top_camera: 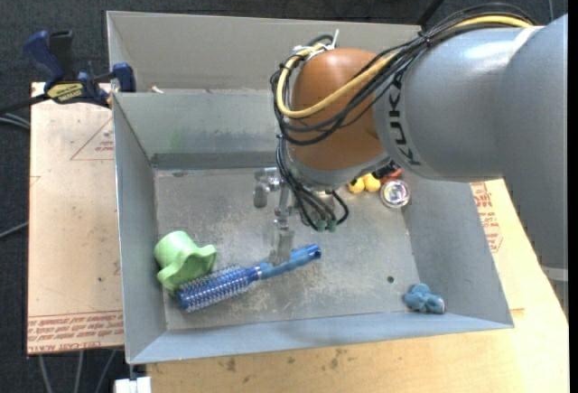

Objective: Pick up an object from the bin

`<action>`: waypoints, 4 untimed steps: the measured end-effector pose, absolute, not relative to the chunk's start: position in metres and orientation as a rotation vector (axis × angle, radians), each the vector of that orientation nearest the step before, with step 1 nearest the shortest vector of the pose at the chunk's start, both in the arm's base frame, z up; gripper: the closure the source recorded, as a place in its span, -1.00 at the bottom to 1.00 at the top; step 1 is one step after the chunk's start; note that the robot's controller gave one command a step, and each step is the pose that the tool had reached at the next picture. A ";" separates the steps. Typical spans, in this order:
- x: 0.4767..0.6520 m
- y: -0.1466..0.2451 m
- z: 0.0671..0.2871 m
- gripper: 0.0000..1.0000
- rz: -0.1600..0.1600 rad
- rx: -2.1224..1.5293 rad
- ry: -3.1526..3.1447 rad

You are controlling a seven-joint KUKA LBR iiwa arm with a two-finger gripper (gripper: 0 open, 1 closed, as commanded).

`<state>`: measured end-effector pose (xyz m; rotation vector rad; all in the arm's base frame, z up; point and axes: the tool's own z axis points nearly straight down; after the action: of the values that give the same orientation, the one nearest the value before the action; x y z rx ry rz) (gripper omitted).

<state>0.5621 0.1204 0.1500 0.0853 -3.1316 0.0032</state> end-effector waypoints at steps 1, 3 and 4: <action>0.594 0.117 0.072 -1.00 -0.004 0.651 -3.078; 0.502 0.154 0.077 -1.00 0.008 0.925 -3.047; 0.500 0.179 0.080 -1.00 0.039 0.817 -3.073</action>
Offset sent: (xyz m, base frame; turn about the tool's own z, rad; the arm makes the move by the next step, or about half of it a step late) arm 0.0306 -0.0054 -0.0800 -0.3645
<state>0.5002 0.1791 0.0799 0.8169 -3.0733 0.0387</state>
